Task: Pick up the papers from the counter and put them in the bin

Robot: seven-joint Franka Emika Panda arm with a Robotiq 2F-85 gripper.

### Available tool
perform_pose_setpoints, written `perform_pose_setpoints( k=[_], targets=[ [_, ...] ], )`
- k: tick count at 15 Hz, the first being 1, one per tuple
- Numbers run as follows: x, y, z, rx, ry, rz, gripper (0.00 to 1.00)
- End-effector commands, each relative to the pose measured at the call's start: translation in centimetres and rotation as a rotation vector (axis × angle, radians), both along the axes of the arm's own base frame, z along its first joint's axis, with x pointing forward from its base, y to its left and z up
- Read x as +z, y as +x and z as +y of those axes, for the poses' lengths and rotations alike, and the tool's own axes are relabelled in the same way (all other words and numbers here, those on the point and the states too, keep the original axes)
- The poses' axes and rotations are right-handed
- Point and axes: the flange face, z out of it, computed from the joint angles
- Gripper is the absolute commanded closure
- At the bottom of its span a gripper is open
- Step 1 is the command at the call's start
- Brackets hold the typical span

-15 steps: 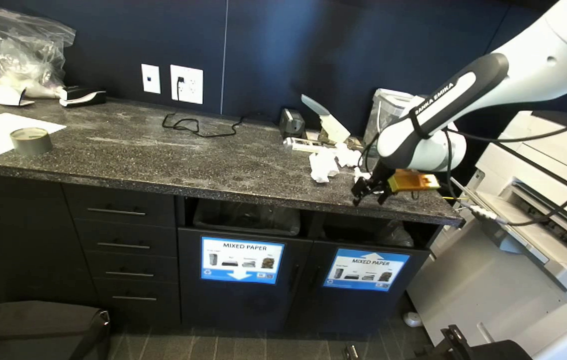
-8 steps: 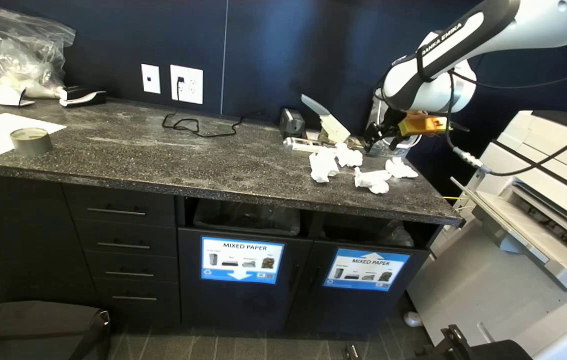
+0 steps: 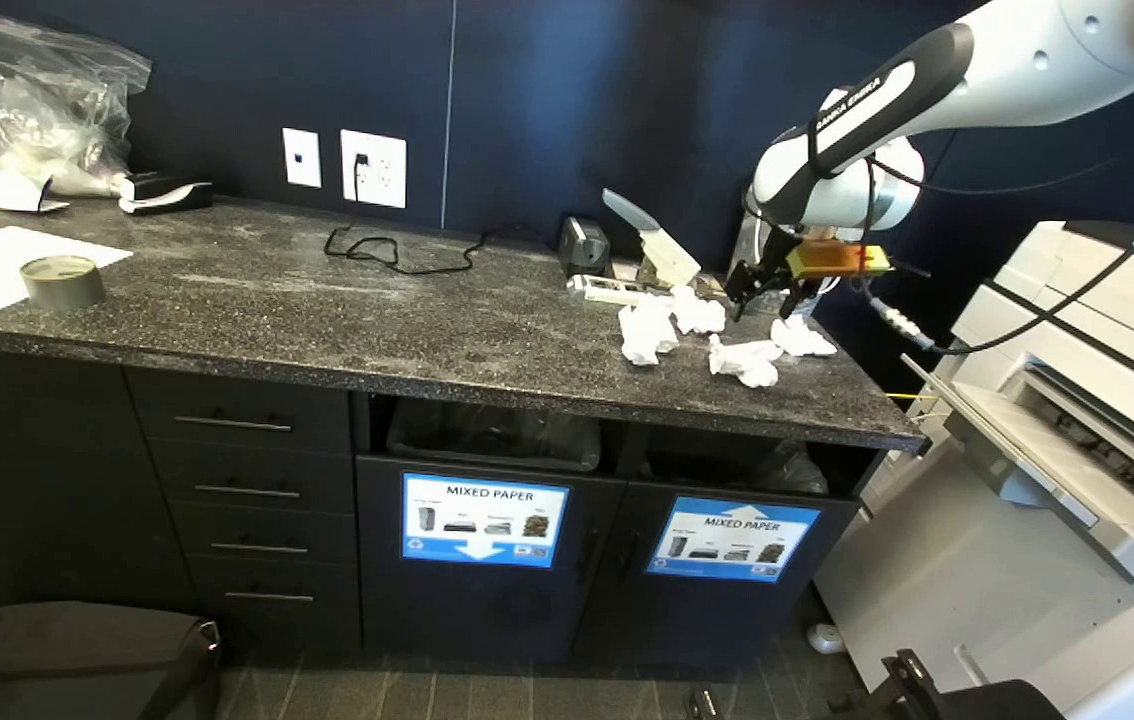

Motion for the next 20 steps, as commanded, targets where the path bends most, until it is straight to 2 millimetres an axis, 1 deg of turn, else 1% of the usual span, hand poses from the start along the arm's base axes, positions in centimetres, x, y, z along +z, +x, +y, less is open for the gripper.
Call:
perform_pose_setpoints(
  k=[1, 5, 10, 18, 19, 20],
  targets=[
    [-2.2, 2.2, -2.0, -0.118, 0.032, -0.013, 0.0],
    [-5.1, 2.7, -3.7, -0.214, 0.019, 0.001, 0.0],
    [-7.4, 3.1, -4.8, -0.282, 0.029, 0.007, 0.0],
    [-9.3, 3.5, -5.4, -0.335, 0.05, 0.013, 0.0],
    [-9.5, 3.6, -5.4, -0.335, 0.05, 0.015, 0.25],
    [-9.6, 3.6, -5.4, -0.334, 0.05, 0.017, 0.27]
  ],
)
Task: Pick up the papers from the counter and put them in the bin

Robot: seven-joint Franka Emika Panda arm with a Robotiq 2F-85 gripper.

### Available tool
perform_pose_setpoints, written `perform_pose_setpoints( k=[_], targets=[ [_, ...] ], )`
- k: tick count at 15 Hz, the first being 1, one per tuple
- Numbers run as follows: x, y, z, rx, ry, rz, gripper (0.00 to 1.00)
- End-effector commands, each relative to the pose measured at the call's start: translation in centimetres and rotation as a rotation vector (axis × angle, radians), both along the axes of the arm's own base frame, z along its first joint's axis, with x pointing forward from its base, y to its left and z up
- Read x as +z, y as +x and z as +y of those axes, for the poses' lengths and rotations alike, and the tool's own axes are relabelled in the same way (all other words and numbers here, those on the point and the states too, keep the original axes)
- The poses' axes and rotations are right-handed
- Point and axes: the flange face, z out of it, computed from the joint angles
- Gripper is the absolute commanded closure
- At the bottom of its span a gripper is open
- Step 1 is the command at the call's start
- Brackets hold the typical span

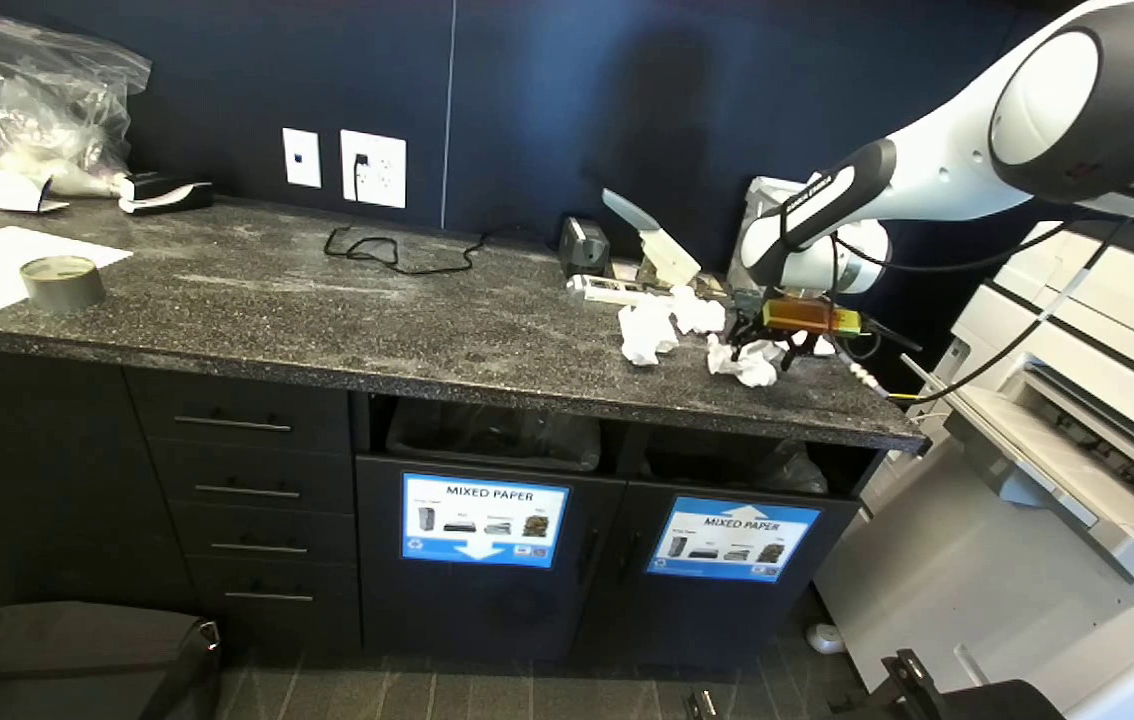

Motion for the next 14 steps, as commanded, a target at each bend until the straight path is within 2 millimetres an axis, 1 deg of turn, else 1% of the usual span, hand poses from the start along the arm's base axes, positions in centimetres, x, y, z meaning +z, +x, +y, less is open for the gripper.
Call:
perform_pose_setpoints(
  k=[1, 2, 3, 5, 8, 9, 12, 13, 14],
  targets=[
    [-0.1, 0.9, -0.3, -0.019, 0.008, -0.001, 0.34],
    [-0.3, 0.9, -0.3, -0.018, 0.008, 0.002, 0.42],
    [-0.4, 0.9, -0.3, -0.018, 0.008, 0.004, 0.51],
    [-0.2, 0.9, -0.3, -0.015, 0.008, 0.006, 0.65],
    [-0.4, 0.7, -0.3, 0.0, 0.006, 0.04, 0.88],
    [-0.4, 0.6, -0.2, 0.003, 0.011, 0.049, 0.88],
    [-0.4, -0.1, -0.2, 0.011, 0.014, 0.065, 0.93],
    [-0.4, -0.4, -0.2, 0.014, 0.019, 0.066, 0.9],
    [-0.4, -0.7, -0.2, 0.012, 0.021, 0.062, 0.89]
  ],
)
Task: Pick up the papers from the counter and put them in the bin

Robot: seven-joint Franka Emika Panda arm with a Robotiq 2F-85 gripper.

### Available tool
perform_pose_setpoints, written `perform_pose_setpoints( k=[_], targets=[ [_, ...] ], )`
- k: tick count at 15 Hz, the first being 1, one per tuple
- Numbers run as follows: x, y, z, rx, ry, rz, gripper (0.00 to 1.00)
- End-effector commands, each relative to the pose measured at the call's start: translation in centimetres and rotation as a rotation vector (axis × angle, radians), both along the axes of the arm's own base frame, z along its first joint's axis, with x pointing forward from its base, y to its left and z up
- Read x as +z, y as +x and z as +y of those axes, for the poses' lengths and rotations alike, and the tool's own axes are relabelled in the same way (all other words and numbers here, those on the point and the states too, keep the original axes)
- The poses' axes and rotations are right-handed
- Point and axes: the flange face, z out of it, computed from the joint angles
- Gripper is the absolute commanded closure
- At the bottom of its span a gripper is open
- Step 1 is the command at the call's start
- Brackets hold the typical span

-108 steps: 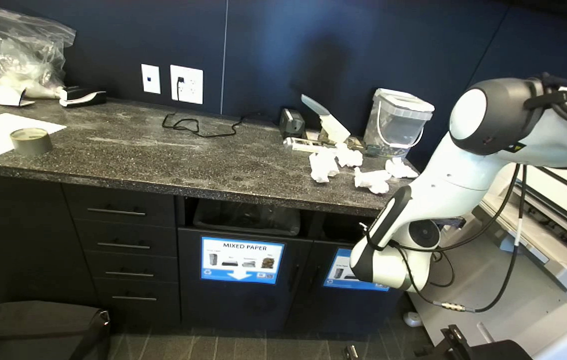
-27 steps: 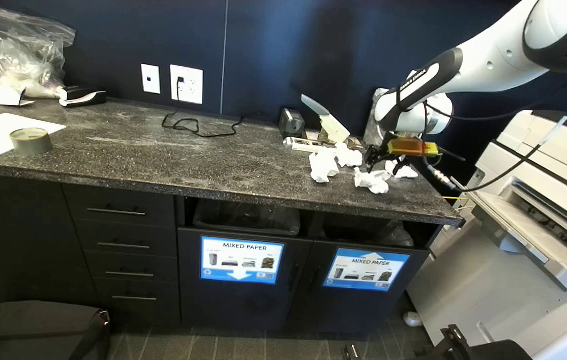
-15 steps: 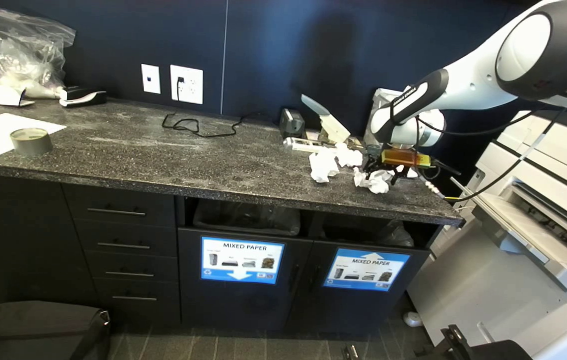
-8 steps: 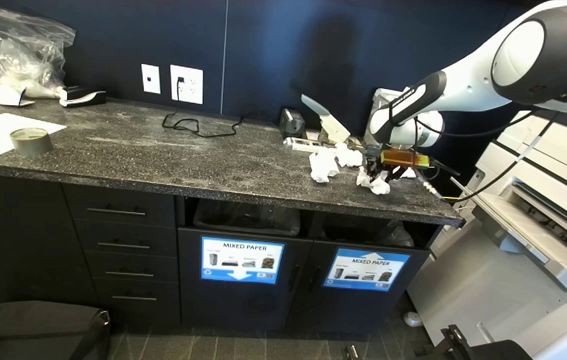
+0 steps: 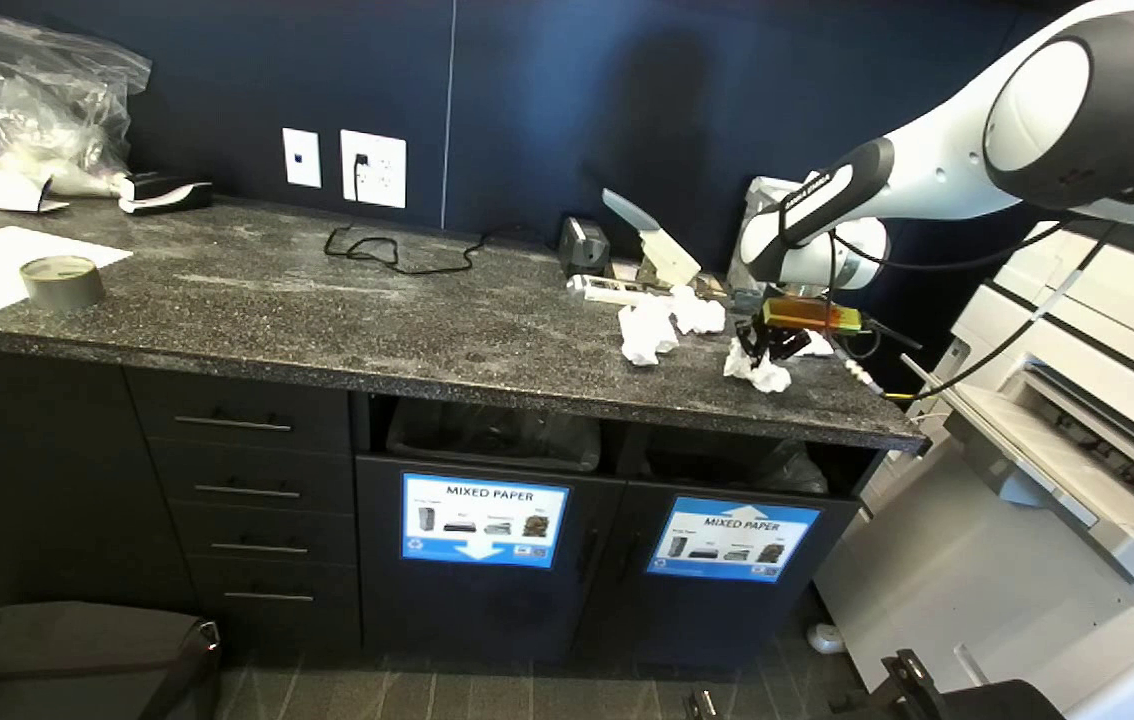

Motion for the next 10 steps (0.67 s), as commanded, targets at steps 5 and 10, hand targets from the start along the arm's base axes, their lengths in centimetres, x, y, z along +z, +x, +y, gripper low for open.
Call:
perform_pose_setpoints(
  k=[5, 10],
  targets=[
    [-0.3, -3.8, 0.6, 0.014, 0.039, -0.033, 0.88],
    [-1.0, -8.4, 2.4, 0.025, 0.08, -0.118, 0.88]
  ],
)
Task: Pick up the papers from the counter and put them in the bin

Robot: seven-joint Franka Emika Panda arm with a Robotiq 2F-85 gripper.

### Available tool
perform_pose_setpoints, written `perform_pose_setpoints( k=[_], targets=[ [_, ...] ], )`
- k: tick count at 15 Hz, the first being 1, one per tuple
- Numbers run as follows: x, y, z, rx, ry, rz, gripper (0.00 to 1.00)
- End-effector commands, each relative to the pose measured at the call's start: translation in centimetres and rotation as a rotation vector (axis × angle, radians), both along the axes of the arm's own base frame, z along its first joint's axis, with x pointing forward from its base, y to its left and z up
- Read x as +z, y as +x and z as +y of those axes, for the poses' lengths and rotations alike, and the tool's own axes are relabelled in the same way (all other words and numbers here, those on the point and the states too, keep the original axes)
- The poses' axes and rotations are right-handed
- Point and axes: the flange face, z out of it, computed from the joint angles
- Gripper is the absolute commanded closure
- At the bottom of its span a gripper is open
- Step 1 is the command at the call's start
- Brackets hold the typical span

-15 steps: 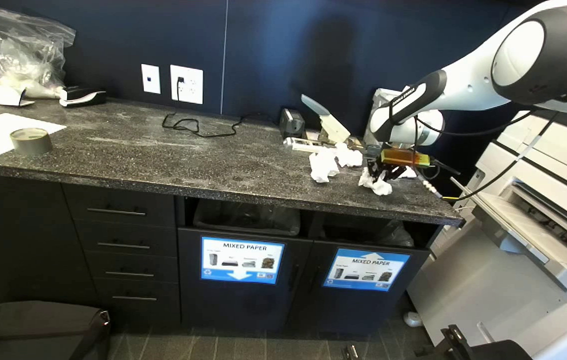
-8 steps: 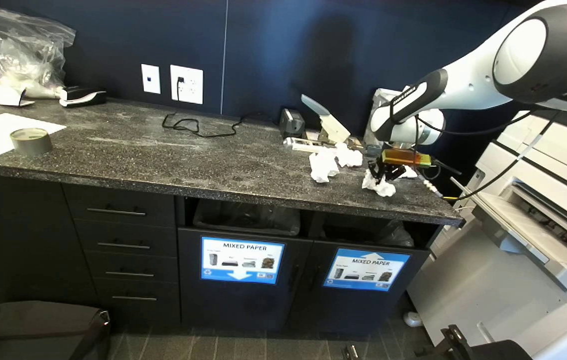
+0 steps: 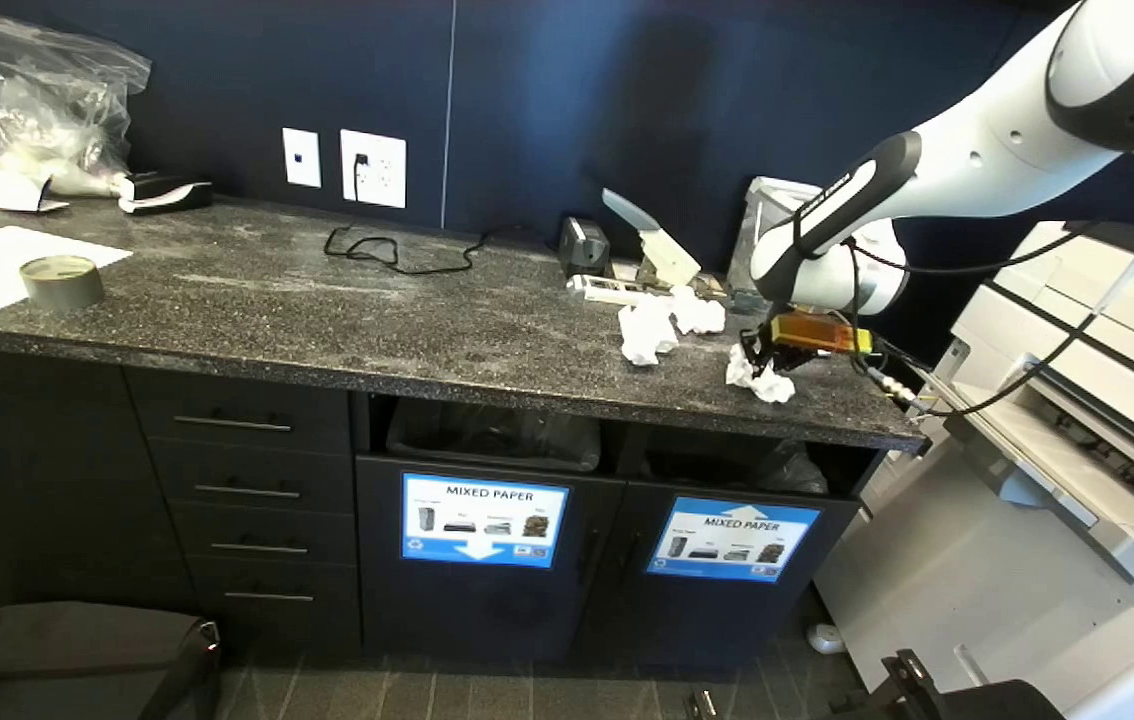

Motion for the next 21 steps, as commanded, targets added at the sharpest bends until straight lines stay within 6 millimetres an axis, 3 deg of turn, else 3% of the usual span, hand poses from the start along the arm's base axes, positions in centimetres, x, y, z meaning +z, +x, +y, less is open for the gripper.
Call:
perform_pose_setpoints(
  k=[1, 10, 15, 21],
  targets=[
    [-0.8, -4.7, 2.0, 0.022, 0.059, -0.018, 0.87],
    [-1.5, -10.8, 5.6, 0.1, 0.079, -0.018, 0.88],
    [-2.9, -12.5, 6.9, 0.126, 0.107, -0.046, 0.88],
    [-4.4, -14.3, 6.6, 0.169, 0.132, -0.053, 0.88]
  ],
)
